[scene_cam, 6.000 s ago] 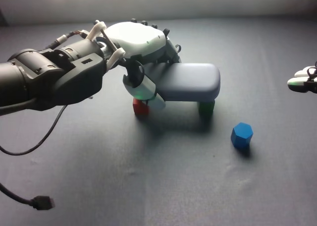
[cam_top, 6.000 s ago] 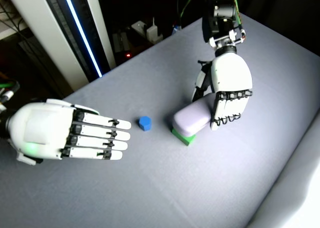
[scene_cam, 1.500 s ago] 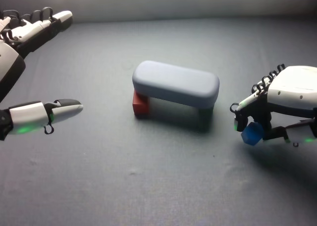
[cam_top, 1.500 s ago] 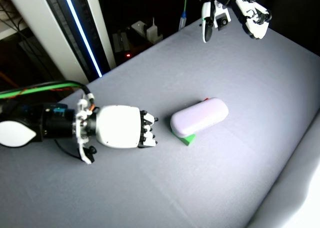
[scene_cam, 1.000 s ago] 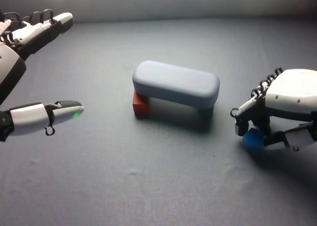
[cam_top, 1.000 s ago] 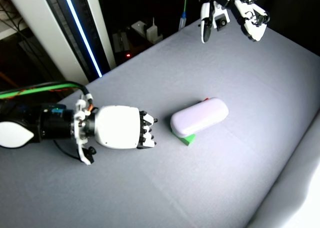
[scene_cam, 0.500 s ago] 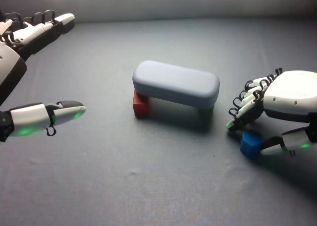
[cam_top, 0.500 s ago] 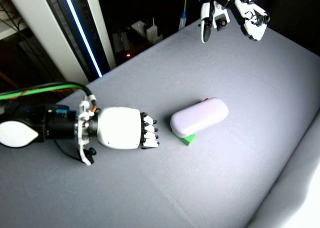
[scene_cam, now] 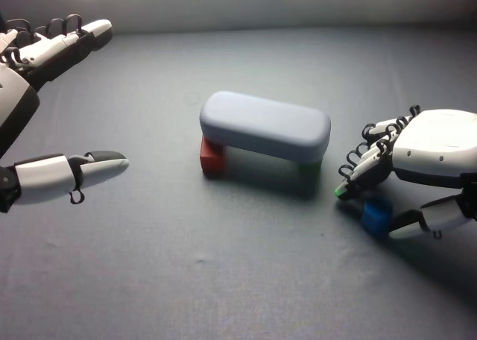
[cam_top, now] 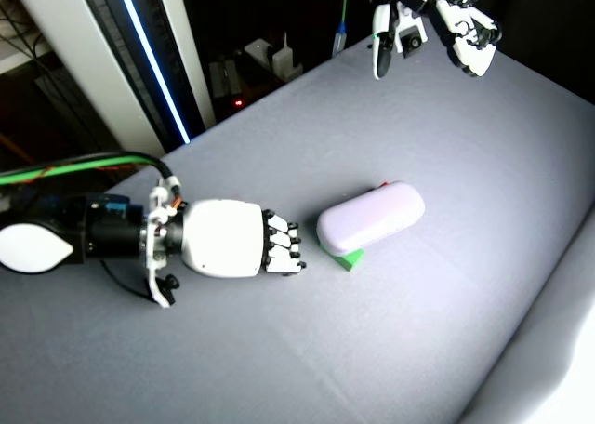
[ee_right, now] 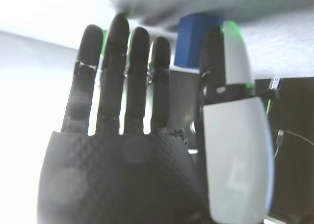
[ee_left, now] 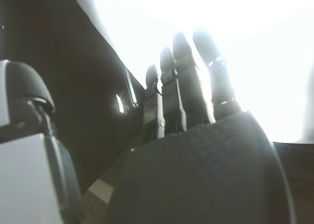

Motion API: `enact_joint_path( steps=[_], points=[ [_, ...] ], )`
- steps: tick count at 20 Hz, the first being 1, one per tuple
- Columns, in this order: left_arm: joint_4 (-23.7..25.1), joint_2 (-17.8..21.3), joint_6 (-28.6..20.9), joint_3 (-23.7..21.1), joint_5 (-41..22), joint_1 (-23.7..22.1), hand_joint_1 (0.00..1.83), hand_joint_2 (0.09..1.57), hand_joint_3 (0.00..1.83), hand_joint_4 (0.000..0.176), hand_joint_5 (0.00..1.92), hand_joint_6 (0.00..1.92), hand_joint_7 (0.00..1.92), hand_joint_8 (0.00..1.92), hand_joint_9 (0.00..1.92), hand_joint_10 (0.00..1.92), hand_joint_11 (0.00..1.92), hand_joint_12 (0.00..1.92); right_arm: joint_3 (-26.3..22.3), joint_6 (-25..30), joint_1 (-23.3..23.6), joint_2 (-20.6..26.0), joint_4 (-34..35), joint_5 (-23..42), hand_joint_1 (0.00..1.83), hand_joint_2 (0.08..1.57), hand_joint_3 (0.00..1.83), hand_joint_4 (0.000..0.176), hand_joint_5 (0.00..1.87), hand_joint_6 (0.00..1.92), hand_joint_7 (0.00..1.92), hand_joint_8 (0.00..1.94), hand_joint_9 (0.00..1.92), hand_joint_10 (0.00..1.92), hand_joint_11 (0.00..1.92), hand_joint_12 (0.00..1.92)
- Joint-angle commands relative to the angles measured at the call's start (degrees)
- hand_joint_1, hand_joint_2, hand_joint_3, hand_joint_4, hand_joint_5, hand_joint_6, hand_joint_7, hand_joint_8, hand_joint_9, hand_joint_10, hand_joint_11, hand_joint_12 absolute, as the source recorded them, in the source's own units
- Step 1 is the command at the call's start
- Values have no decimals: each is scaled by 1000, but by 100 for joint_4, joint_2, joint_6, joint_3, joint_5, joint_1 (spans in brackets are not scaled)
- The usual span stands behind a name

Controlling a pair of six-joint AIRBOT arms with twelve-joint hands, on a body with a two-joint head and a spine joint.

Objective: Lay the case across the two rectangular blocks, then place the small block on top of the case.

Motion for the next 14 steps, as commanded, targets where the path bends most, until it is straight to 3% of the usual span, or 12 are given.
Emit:
enact_joint_path(
  steps=[1, 2, 4, 6, 7, 8, 9, 10, 11, 14],
  points=[
    [50, -22, -34, 12, -739, -30, 870, 941, 1, 57, 233, 0, 341, 3, 406, 5, 0, 1071, -12, 53, 59, 18, 141, 502, 1071, 1023, 1, 0, 739, 1, 731, 50, 559, 741, 337, 1344],
    [50, -23, -38, 13, -738, -30, 886, 941, 0, 57, 230, 0, 343, 3, 405, 4, 0, 1067, -15, 53, 59, 18, 126, 507, 1074, 1024, 1, 0, 743, 3, 735, 51, 547, 752, 329, 1332],
    [50, -27, -42, 13, -736, -30, 886, 940, 0, 52, 231, 1, 340, 0, 406, 3, 0, 1050, -14, 53, 59, 18, 119, 505, 1125, 1020, 0, 0, 811, 11, 780, 92, 533, 965, 383, 1398],
    [50, -30, -48, 11, -734, -29, 901, 943, 1, 37, 238, 2, 327, 0, 390, 0, 0, 1030, -12, 53, 59, 18, 119, 503, 1167, 1025, 0, 0, 891, 7, 588, 728, 495, 1293, 427, 1614],
    [50, -30, -51, 9, -734, -27, 878, 943, 1, 40, 236, 1, 332, 1, 396, 2, 0, 1048, -11, 53, 59, 19, 119, 503, 1168, 1091, 0, 0, 988, 729, 554, 984, 540, 1391, 503, 1691],
    [50, -32, -54, 9, -735, -25, 872, 945, 1, 37, 236, 0, 334, 1, 399, 3, 0, 1051, -11, 53, 59, 19, 120, 503, 1158, 1121, 0, 0, 946, 976, 542, 1071, 547, 1442, 517, 1747],
    [50, -33, -58, 8, -735, -24, 865, 944, 1, 39, 236, 0, 342, 5, 403, 4, 0, 1052, -11, 53, 59, 19, 120, 503, 1200, 1175, 0, 0, 907, 962, 733, 1390, 591, 1465, 555, 1784],
    [50, -35, -63, 6, -735, -24, 861, 940, 0, 32, 241, 2, 352, 8, 419, 10, 15, 1062, -10, 53, 59, 19, 120, 502, 1210, 1181, 0, 0, 906, 952, 791, 1427, 626, 1448, 575, 1787],
    [50, -39, -65, 6, -734, -24, 857, 936, 0, 24, 245, 4, 355, 8, 416, 8, 18, 1063, -9, 53, 59, 19, 121, 502, 1222, 1159, 0, 0, 922, 935, 877, 1326, 713, 1376, 634, 1730],
    [50, -42, -71, 6, -733, -21, 865, 945, 1, 9, 249, 4, 347, 3, 407, 3, 5, 1060, -8, 53, 61, 19, 169, 525, 1230, 1138, 0, 0, 966, 894, 916, 1269, 769, 1322, 615, 1641]
  ],
)
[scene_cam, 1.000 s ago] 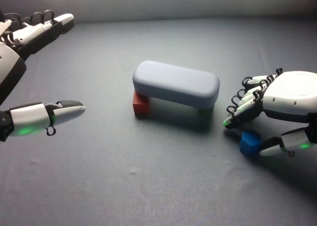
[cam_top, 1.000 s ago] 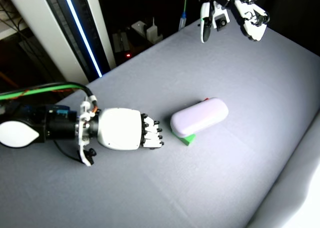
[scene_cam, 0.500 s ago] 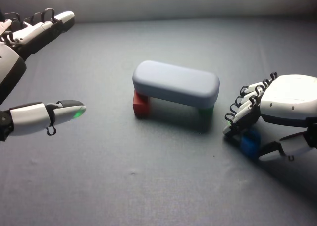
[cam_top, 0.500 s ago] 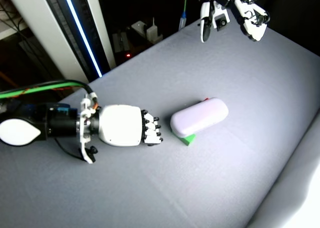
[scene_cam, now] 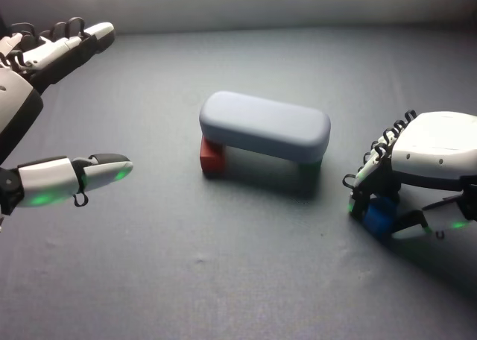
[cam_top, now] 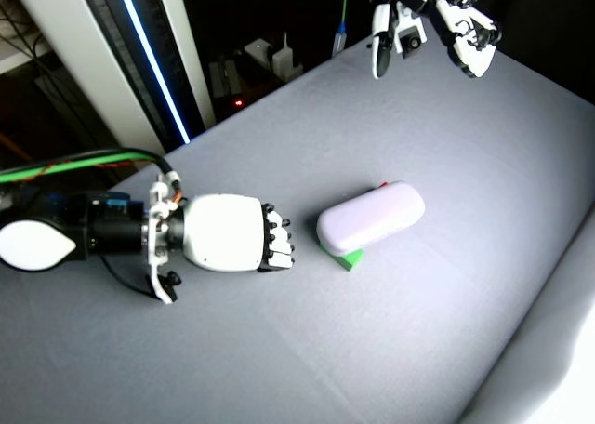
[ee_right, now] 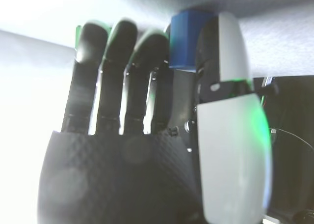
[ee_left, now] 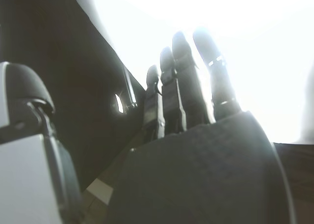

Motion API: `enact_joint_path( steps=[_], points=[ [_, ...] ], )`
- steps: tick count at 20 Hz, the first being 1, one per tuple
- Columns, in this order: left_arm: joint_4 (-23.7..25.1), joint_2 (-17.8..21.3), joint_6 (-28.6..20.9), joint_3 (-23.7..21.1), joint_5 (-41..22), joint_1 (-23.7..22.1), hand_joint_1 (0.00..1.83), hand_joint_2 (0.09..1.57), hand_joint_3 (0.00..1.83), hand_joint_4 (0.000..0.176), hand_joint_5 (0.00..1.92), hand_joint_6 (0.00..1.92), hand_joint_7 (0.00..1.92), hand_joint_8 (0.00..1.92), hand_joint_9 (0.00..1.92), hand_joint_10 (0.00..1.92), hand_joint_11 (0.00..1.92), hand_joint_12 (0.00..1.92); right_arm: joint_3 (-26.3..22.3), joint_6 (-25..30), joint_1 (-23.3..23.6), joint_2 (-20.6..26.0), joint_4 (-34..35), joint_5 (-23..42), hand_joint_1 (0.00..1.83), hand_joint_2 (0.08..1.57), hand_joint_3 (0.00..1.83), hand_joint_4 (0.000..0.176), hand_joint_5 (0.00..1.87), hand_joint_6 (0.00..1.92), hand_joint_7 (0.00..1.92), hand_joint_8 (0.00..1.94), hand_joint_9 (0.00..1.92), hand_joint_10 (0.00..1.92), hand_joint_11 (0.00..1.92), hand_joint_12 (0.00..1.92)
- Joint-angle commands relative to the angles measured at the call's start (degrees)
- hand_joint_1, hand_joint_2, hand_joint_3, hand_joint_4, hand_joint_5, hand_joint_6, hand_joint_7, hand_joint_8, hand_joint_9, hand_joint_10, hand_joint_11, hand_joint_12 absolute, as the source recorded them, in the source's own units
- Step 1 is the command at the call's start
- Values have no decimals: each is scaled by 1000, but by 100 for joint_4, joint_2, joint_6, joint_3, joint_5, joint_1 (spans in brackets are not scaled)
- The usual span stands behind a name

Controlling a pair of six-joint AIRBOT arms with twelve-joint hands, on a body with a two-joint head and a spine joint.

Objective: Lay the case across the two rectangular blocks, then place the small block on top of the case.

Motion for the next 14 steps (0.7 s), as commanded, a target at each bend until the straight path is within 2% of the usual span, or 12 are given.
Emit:
enact_joint_path(
  steps=[1, 2, 3, 4, 5, 6, 7, 8, 10, 12, 13, 14],
  points=[
    [39, -7, -32, 6, -733, -24, 874, 943, 0, 6, 250, 4, 344, 1, 401, 0, 0, 1061, 3, 32, 79, 26, 228, 551, 1231, 1130, 0, 0, 973, 897, 938, 1226, 790, 1313, 631, 1625],
    [39, -8, -33, 6, -733, -22, 871, 948, 2, 1, 254, 4, 345, 1, 407, 3, 8, 1070, 2, 32, 130, 51, 270, 622, 1239, 1122, 0, 0, 999, 847, 947, 1227, 801, 1325, 636, 1648],
    [39, -8, -37, 6, -733, -19, 866, 948, 2, 2, 258, 5, 345, 1, 411, 4, 13, 1078, 2, 32, 195, 75, 299, 687, 1240, 1103, 0, 0, 983, 934, 1027, 1050, 861, 1300, 704, 1628],
    [39, -7, -37, 5, -733, -17, 861, 948, 1, 6, 258, 4, 346, 1, 414, 5, 12, 1081, 2, 32, 258, 90, 309, 731, 1244, 1093, 0, 0, 987, 929, 1059, 999, 899, 1294, 758, 1618],
    [37, -7, -39, 4, -734, -14, 856, 952, 3, 11, 254, 2, 344, 0, 412, 4, 2, 1082, 6, 32, 372, 106, 310, 774, 1237, 1099, 1, 0, 974, 957, 1042, 1015, 878, 1294, 741, 1632],
    [37, -8, -40, 2, -734, -9, 866, 957, 4, 6, 252, 1, 335, 0, 406, 1, 0, 1082, 28, 32, 509, 108, 311, 828, 1232, 1102, 1, 12, 973, 993, 1029, 1000, 851, 1257, 715, 1587],
    [35, -10, -48, 2, -736, 1, 857, 954, 3, 2, 257, 3, 345, 4, 422, 8, 0, 1083, 59, 32, 607, 108, 322, 875, 1224, 1123, 3, 0, 926, 1018, 992, 1117, 819, 1399, 688, 1766],
    [32, -12, -53, 2, -736, 9, 861, 951, 1, 0, 259, 3, 350, 6, 429, 10, 1, 1086, 94, 32, 713, 108, 333, 907, 1217, 1135, 3, 0, 876, 1109, 994, 1097, 822, 1382, 693, 1767],
    [28, -14, -63, 3, -735, 25, 863, 947, 0, 10, 248, 0, 345, 2, 410, 0, 0, 1055, 162, 32, 952, 107, 333, 949, 1218, 1141, 1, 0, 830, 1199, 1024, 1014, 859, 1222, 683, 1616],
    [18, -15, -65, 6, -730, 35, 844, 947, 1, 19, 243, 0, 347, 1, 406, 1, 3, 1038, 243, 32, 1185, 106, 321, 972, 1259, 1125, 0, 0, 989, 805, 953, 1294, 856, 1536, 761, 1748],
    [18, -19, -66, 8, -727, 35, 871, 950, 2, 9, 244, 1, 339, 0, 398, 0, 0, 1037, 284, 32, 1279, 87, 305, 971, 1250, 1119, 0, 0, 950, 906, 1001, 1175, 887, 1416, 792, 1629],
    [18, -24, -66, 11, -719, 35, 865, 950, 1, 11, 247, 2, 333, 0, 393, 0, 0, 1038, 335, 32, 1357, 34, 290, 966, 1244, 1104, 0, 0, 925, 1033, 1087, 933, 972, 1138, 856, 1428]
  ],
)
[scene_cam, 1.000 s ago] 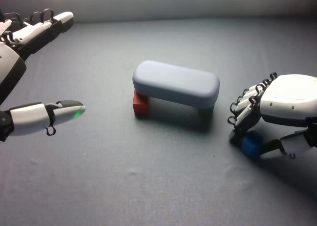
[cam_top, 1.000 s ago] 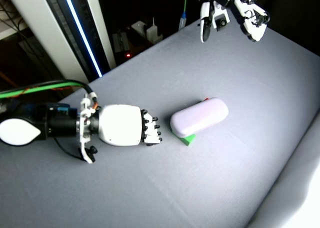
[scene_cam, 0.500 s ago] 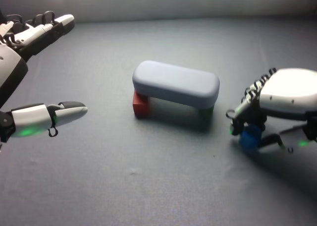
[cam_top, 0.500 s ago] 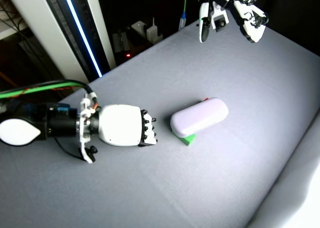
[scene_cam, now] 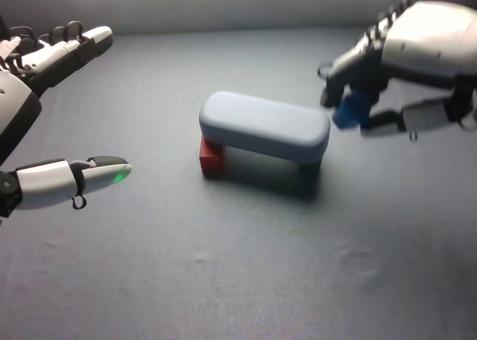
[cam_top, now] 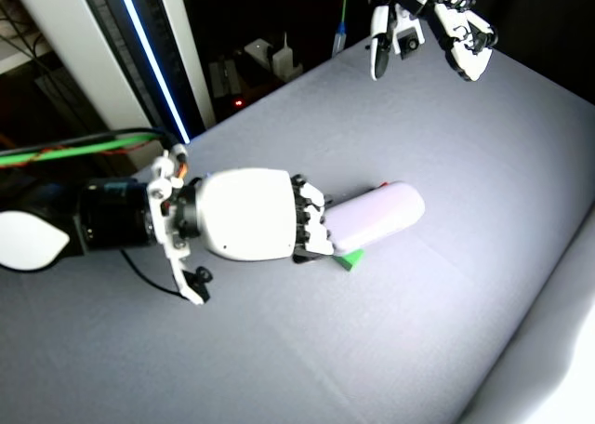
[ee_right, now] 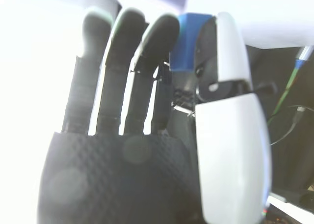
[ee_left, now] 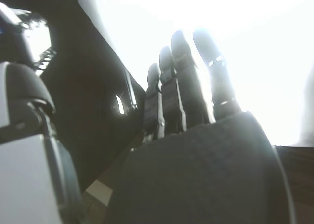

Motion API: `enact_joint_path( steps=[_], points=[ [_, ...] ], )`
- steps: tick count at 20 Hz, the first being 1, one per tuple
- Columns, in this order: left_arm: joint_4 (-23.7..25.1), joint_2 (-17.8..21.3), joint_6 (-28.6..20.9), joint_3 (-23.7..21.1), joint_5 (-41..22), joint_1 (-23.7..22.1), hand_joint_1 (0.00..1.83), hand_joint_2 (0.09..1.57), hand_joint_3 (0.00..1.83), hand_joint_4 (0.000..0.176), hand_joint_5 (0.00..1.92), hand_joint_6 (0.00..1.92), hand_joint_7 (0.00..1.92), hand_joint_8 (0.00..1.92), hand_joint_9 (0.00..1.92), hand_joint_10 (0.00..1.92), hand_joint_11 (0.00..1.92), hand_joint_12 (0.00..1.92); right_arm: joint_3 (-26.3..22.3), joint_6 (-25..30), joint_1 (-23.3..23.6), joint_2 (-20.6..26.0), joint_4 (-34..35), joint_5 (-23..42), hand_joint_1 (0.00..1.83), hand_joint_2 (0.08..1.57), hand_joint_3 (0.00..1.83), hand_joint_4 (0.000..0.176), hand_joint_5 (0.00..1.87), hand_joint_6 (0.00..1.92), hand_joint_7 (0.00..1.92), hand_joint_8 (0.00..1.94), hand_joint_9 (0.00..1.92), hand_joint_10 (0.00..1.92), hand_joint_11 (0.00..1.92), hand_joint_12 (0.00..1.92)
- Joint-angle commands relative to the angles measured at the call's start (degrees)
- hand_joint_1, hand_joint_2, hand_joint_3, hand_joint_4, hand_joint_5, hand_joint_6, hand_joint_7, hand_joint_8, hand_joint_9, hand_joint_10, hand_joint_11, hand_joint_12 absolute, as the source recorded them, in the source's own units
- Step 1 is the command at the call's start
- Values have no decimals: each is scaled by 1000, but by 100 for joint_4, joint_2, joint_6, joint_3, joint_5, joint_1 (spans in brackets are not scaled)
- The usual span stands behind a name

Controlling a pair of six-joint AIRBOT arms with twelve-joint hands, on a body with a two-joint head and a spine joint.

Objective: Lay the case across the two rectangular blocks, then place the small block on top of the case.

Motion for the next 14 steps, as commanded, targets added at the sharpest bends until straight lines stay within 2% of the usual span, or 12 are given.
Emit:
enact_joint_path(
  steps=[1, 3, 5, 9, 12, 14],
  points=[
    [42, -27, -29, 18, -704, -33, 862, 948, 0, 10, 254, 4, 346, 5, 407, 6, 14, 1049, 32, 36, 81, -41, 170, 519, 1255, 1083, 0, 0, 937, 1045, 1175, 738, 1037, 939, 849, 1328],
    [42, -44, -32, 35, -667, -34, 867, 938, 0, 12, 262, 3, 344, 2, 388, 1, 1, 1039, 166, 36, 193, -217, 130, 436, 1267, 1050, 0, 0, 994, 971, 1270, 544, 1105, 698, 790, 1221],
    [42, -47, -39, 40, -658, -34, 853, 945, 1, 6, 254, 0, 346, 2, 392, 4, 0, 1038, 273, 36, 332, -382, 0, 295, 1264, 1050, 1, 0, 993, 996, 1268, 522, 1124, 652, 774, 1277],
    [43, -65, -63, 62, -629, -35, 863, 956, 1, 0, 252, 1, 340, 1, 393, 4, 0, 1031, 467, 36, 435, -684, -98, 91, 1259, 1059, 0, 0, 983, 997, 1228, 623, 1115, 787, 851, 1311],
    [51, -71, -65, 70, -617, -36, 858, 956, 0, 0, 261, 2, 341, 2, 392, 4, 0, 1041, 575, 36, 506, -841, -216, -60, 1253, 1056, 1, 0, 1017, 935, 1197, 693, 1078, 904, 818, 1402],
    [60, -81, -75, 82, -601, -41, 870, 961, 2, 0, 255, 0, 340, 1, 394, 4, 0, 1036, 649, 36, 534, -931, -275, -143, 1265, 1043, 0, 0, 1045, 860, 1234, 662, 1147, 920, 925, 1382]
  ],
)
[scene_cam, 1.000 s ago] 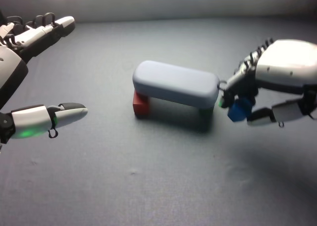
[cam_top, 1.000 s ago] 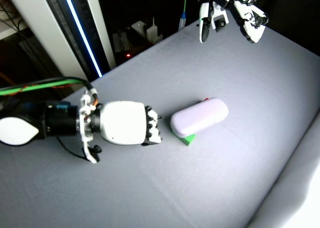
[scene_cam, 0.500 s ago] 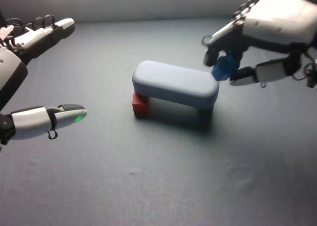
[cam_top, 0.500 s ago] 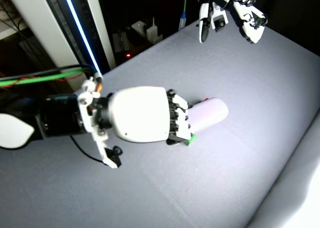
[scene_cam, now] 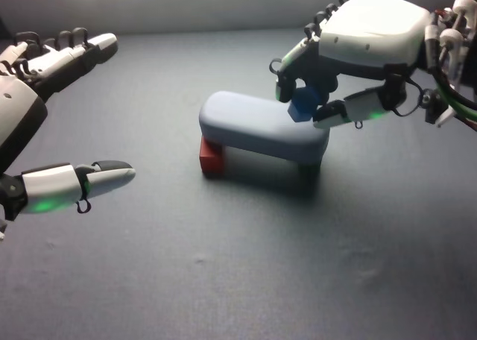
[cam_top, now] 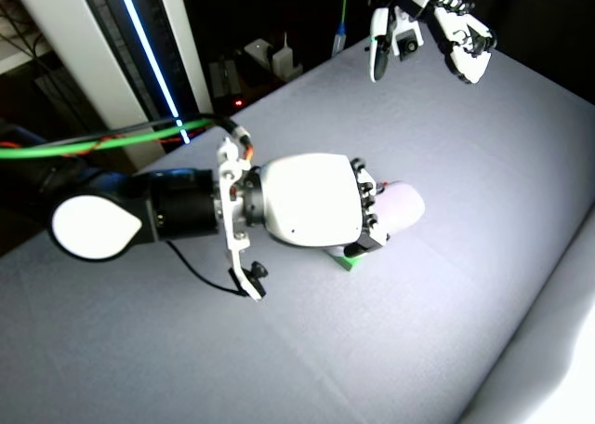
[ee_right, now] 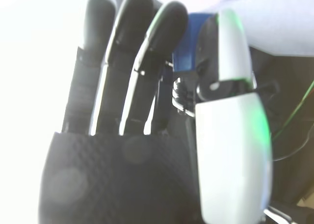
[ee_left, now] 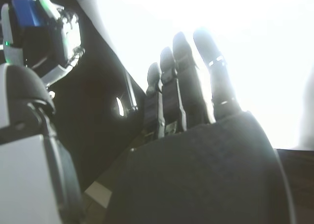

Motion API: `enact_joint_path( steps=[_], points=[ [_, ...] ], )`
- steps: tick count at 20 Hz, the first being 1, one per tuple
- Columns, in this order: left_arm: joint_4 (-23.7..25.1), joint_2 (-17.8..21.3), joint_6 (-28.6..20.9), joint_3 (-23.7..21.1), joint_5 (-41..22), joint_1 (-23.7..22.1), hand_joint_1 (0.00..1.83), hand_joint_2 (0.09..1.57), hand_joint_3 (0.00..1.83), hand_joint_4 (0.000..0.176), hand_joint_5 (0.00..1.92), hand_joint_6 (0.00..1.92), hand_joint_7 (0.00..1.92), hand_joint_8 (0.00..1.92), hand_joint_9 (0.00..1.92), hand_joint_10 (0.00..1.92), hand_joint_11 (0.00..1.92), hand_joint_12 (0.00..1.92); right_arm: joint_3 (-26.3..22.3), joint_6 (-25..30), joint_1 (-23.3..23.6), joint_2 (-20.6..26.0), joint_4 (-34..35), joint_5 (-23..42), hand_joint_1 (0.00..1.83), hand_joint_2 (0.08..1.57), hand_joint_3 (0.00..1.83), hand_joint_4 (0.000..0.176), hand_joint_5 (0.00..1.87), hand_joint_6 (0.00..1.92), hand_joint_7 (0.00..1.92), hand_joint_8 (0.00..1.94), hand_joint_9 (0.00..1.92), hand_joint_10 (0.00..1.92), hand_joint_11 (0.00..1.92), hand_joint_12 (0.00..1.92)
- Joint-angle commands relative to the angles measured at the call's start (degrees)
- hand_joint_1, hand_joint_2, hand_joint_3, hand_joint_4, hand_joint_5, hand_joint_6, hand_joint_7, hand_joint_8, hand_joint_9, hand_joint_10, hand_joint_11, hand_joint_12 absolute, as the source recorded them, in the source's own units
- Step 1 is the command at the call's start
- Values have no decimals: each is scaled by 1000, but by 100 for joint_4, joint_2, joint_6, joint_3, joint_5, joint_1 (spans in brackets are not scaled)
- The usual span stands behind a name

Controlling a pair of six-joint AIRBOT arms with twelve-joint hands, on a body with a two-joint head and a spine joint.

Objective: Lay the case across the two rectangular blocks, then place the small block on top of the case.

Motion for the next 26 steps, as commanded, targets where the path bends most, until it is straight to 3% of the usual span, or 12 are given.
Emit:
enact_joint_path(
  steps=[1, 3, 5, 6, 8, 10, 12, 13, 14, 20, 22, 26],
  points=[
    [32, -15, -53, 50, -687, -41, 883, 964, 2, 0, 246, 0, 338, 0, 382, 3, 0, 992, 34, 12, 102, -12, 140, 433, 1257, 1048, 2, 0, 1046, 872, 1201, 705, 1102, 937, 882, 1405],
    [36, -16, -58, 55, -677, -41, 879, 962, 0, 0, 254, 3, 346, 2, 388, 5, 9, 987, 127, 12, 122, -108, 91, 341, 1242, 1069, 0, 22, 1034, 970, 1121, 739, 973, 811, 674, 1393],
    [38, -19, -63, 57, -672, -41, 873, 965, 1, 0, 249, 1, 340, 1, 388, 3, 1, 1009, 162, 12, 124, -135, 83, 304, 1236, 1078, 2, 27, 1013, 964, 1093, 827, 992, 864, 711, 1429],
    [41, -24, -64, 59, -669, -41, 860, 965, 0, 13, 243, 0, 337, 0, 381, 1, 0, 978, 176, 12, 124, -144, 83, 286, 1236, 1080, 2, 23, 1006, 953, 1093, 854, 1003, 882, 724, 1438],
    [51, -30, -73, 66, -661, -41, 872, 964, 0, 0, 253, 2, 349, 1, 394, 1, 0, 1033, 223, 12, 124, -183, 83, 233, 1236, 1081, 0, 22, 1006, 947, 1094, 864, 999, 926, 751, 1434],
    [57, -30, -77, 67, -660, -42, 874, 961, 0, 14, 253, 1, 360, 5, 397, 2, 1, 1037, 266, 12, 124, -227, 79, 194, 1238, 1084, 1, 12, 988, 970, 1096, 867, 979, 965, 724, 1464],
    [68, -30, -83, 68, -661, -46, 865, 966, 0, 6, 255, 2, 363, 5, 405, 5, 5, 1037, 288, 11, 124, -252, 79, 163, 1235, 1085, 0, 21, 992, 979, 1087, 867, 955, 968, 705, 1474],
    [71, -30, -88, 69, -661, -49, 875, 966, 0, 0, 254, 1, 358, 3, 401, 3, 0, 1033, 292, 11, 123, -258, 79, 153, 1239, 1083, 0, 8, 984, 975, 1107, 851, 969, 951, 708, 1447],
    [73, -33, -94, 72, -661, -50, 858, 963, 0, 16, 248, 1, 355, 1, 385, 4, 0, 965, 298, 11, 123, -265, 79, 144, 1234, 1089, 1, 15, 978, 983, 1081, 893, 928, 938, 638, 1455],
    [79, -42, -108, 75, -662, -54, 866, 962, 0, 5, 258, 2, 366, 3, 386, 0, 0, 1004, 314, 11, 123, -284, 54, 70, 1352, 1071, 0, 0, 962, 1046, 1103, 773, 1042, 971, 758, 1353],
    [79, -45, -130, 78, -664, -54, 864, 962, 0, 0, 260, 1, 374, 2, 399, 4, 0, 1040, 315, 11, 123, -284, 47, 52, 1226, 1110, 5, 15, 933, 1064, 1033, 955, 959, 925, 762, 1409],
    [79, -44, -143, 79, -677, -55, 898, 954, 0, 0, 262, 1, 361, 0, 390, 0, 0, 1016, 315, 11, 120, -284, 35, 22, 1202, 1159, 1, 0, 854, 1104, 923, 1168, 783, 977, 608, 1479]
  ],
)
